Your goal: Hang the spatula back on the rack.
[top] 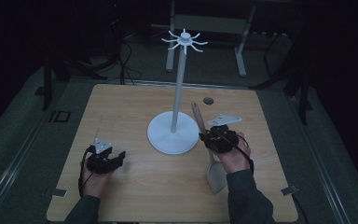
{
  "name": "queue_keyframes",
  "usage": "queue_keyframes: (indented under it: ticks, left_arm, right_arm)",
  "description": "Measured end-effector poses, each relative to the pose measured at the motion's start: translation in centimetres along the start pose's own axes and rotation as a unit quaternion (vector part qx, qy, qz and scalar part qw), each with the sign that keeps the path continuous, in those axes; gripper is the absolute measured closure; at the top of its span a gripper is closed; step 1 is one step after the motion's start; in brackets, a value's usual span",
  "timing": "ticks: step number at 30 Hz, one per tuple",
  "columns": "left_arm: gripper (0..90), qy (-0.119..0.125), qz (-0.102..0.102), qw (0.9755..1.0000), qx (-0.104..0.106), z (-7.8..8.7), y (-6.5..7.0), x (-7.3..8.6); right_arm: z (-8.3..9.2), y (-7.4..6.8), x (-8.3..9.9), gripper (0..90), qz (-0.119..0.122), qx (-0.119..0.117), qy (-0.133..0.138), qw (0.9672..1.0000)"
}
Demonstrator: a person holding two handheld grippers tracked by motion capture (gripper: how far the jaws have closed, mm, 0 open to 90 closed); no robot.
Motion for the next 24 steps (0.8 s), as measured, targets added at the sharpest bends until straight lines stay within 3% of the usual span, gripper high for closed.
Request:
queue_keyframes:
  ticks: [16,24]
  left_arm:
    - [41.4,-0.002,-0.001,1.0000,0.001,0.0,0.0,0.0]
    - [41.4,-0.002,-0.001,1.0000,0.002,0.0,0.0,0.0]
  right_arm:
    - [1.1,0.3,-0.8,75.5,-0.005,0.012,0.055,0.9984]
    - [1.4,0.4,-1.0,75.5,-0.019,0.018,0.078,0.9966]
Point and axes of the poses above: each handheld gripper's, and its own axes: z roughly backward along the jaws, x roughly out of its underside, y roughly to its right, the point moved 2 cm from there along -z, roughly forward along the jaws, and after that the axes turned 5 degrees about x, right-handed, at the moved point
